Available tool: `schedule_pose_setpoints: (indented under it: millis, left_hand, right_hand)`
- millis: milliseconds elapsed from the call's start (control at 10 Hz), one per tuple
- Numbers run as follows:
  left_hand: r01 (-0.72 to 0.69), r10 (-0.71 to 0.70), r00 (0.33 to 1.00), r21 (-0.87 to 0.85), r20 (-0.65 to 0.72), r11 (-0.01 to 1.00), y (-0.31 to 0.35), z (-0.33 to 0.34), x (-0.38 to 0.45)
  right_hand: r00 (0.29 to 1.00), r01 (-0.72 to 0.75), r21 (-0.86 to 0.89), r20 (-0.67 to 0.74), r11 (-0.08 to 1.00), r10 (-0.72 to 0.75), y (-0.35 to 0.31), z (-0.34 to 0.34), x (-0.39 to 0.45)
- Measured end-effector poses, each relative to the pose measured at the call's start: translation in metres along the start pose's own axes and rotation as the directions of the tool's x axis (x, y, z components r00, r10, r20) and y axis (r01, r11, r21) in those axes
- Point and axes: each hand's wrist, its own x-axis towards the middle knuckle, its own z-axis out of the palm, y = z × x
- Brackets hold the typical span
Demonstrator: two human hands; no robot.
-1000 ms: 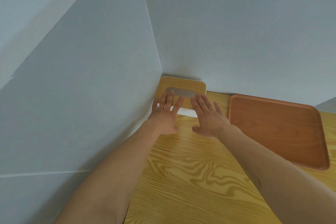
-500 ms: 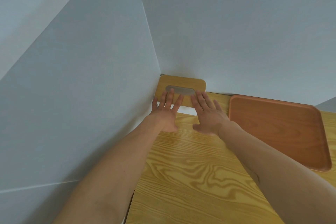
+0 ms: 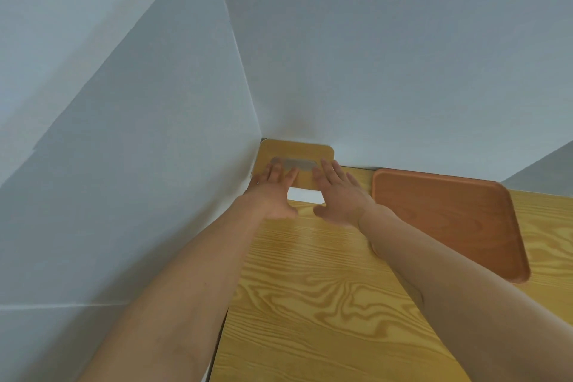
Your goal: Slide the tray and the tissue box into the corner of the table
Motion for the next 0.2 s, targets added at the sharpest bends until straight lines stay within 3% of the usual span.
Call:
schedule_pose_setpoints:
  millis: [200]
  left_hand:
    - [-0.043, -0.064, 0.960, -0.373, -0.272, 0.927, 0.022, 0.004, -0.032]
  right_hand:
    - [0.982, -0.039, 0.153, -0.176, 0.987, 0.066, -0.011, -0.021, -0.045]
